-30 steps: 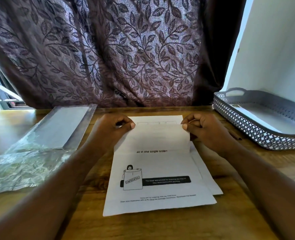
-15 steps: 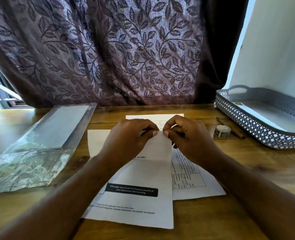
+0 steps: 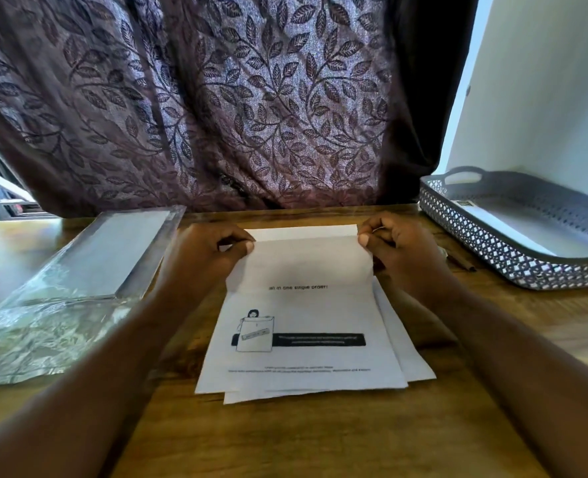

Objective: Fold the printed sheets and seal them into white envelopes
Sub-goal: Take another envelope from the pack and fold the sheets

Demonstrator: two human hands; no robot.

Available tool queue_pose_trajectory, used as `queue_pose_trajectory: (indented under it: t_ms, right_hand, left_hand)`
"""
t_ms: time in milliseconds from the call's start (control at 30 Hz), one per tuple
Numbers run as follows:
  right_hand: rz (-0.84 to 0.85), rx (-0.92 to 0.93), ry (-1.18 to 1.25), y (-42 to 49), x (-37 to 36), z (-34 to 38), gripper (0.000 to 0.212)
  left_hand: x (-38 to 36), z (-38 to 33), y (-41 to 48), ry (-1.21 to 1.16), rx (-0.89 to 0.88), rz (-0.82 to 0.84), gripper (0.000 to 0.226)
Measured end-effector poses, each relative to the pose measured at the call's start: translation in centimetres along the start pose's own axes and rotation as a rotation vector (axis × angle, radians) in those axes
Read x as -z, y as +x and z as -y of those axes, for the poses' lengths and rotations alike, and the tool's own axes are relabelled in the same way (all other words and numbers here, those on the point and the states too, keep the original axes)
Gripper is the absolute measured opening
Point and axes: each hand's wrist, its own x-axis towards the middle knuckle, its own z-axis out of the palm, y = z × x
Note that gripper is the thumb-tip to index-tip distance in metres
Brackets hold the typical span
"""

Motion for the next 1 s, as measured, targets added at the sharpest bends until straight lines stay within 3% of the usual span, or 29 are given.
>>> queue_pose_trajectory:
  t_ms: [200,267,300,433,500,600,733,1000]
  right_hand:
    - [-0.048,-0.035,-0.006,0.5,0.7,-1.2,0.015]
    - [-0.035,-0.065,0.074,0.5,0.6,-1.2,0.010]
    - [-0.007,-0.090,0.139,0.5,0.6,-1.2,0.001]
    - [0.152,-0.245,0.341,0.1,0.7,-1.2,0.017]
    - [0.145,-0.260,0.356,0.1,0.6,-1.3,0.016]
    - [0.074,-0.278,0.440,0.2,0.5,-1.3,0.018]
    - [0.036,-0.306,0.507,0.4,0.5,-1.3,0.017]
    - [0.005,-0.376,0.680,0.5,0.4,-1.0,0.022]
  left_hand:
    - [-0.1,0.7,0.1,-0.242,0.147,-0.032,0.009]
    - [-0.2,0.9,0.2,-0.275,0.162,-0.038,0.010]
    - [-0.2,1.1,0.2,-0.304,0.174,-0.043,0.010]
    - [-0.2,1.8,0.3,-0.446,0.251,-0.083,0.010]
    - [-0.4,1.5,0.3,-0.604,0.306,-0.073,0.016]
    - [-0.8,0.9,0.2,-0.916,0.402,0.072,0.028]
    - [-1.7,1.2,0.1,-0.870,0.410,0.219,0.026]
    - [-1.8,1.4,0.0,-0.984,0.421,0.180,0.027]
